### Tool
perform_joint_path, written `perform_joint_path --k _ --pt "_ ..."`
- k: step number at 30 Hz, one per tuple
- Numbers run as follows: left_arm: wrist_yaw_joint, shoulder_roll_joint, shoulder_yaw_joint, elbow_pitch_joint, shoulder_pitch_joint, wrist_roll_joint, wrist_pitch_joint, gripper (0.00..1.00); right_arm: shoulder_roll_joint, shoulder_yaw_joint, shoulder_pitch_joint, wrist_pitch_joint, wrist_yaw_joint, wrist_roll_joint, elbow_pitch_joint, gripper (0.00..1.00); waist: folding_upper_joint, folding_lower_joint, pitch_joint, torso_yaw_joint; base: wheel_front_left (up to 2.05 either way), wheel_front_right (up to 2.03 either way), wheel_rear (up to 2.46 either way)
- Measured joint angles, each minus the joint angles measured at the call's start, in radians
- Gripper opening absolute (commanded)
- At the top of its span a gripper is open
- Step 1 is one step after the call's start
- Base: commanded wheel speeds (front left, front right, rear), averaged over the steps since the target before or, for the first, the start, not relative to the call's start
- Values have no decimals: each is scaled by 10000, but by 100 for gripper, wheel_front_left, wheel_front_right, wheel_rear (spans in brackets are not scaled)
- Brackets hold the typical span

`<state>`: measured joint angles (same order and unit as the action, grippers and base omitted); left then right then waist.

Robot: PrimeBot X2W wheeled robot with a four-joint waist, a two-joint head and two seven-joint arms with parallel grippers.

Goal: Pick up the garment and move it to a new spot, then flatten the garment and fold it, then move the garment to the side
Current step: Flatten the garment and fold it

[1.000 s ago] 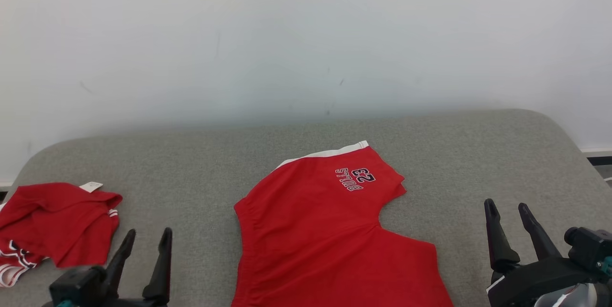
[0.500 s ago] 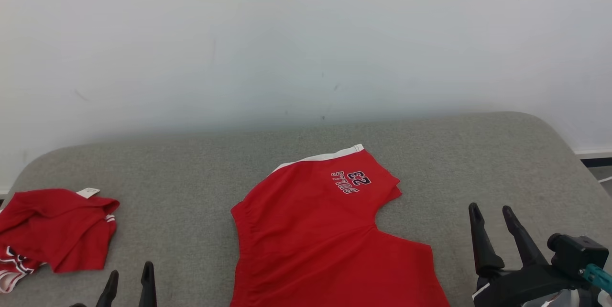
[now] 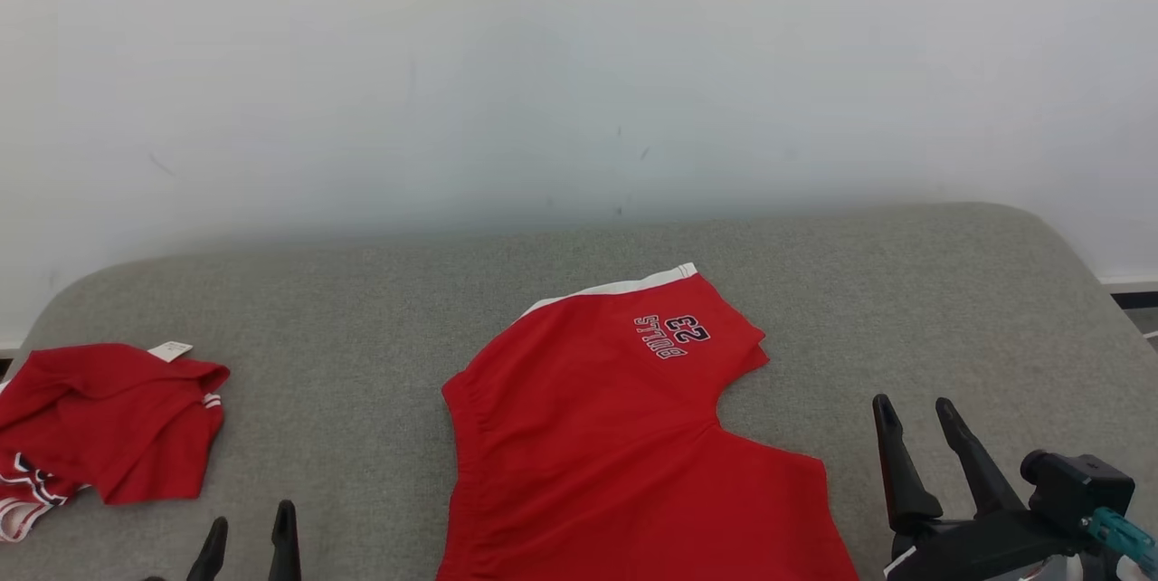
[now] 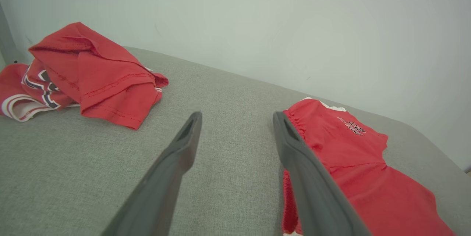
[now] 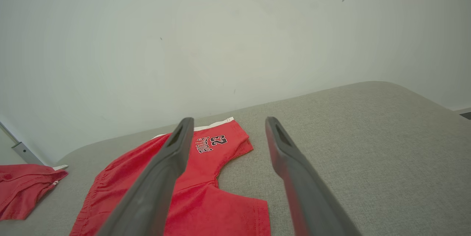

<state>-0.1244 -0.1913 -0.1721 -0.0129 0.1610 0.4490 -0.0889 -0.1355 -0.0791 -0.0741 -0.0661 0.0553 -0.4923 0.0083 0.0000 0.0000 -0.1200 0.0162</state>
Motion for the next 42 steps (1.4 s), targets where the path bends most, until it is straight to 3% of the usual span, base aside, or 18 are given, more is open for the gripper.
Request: perform_joint_path --k 14,20,27,42 --pt "0 173 -90 525 34 -466 1055 100 -6 -54 19 -77 -31 15 330 100 2 1 216 -120 0 0 0" --pt "382 75 -968 276 201 -61 2366 100 -301 -713 -9 1114 -42 276 894 100 1 1 255 -126 0 0 0" --pt "1003 -433 -1778 -527 40 -144 3772 100 -560 -1469 -195 2782 -128 378 1275 100 2 1 363 -193 0 0 0" --pt "1423 -426 -2265 -1676 -1095 -499 4625 100 -512 -1718 -226 4172 75 378 1484 100 1 1 699 -523 0 0 0"
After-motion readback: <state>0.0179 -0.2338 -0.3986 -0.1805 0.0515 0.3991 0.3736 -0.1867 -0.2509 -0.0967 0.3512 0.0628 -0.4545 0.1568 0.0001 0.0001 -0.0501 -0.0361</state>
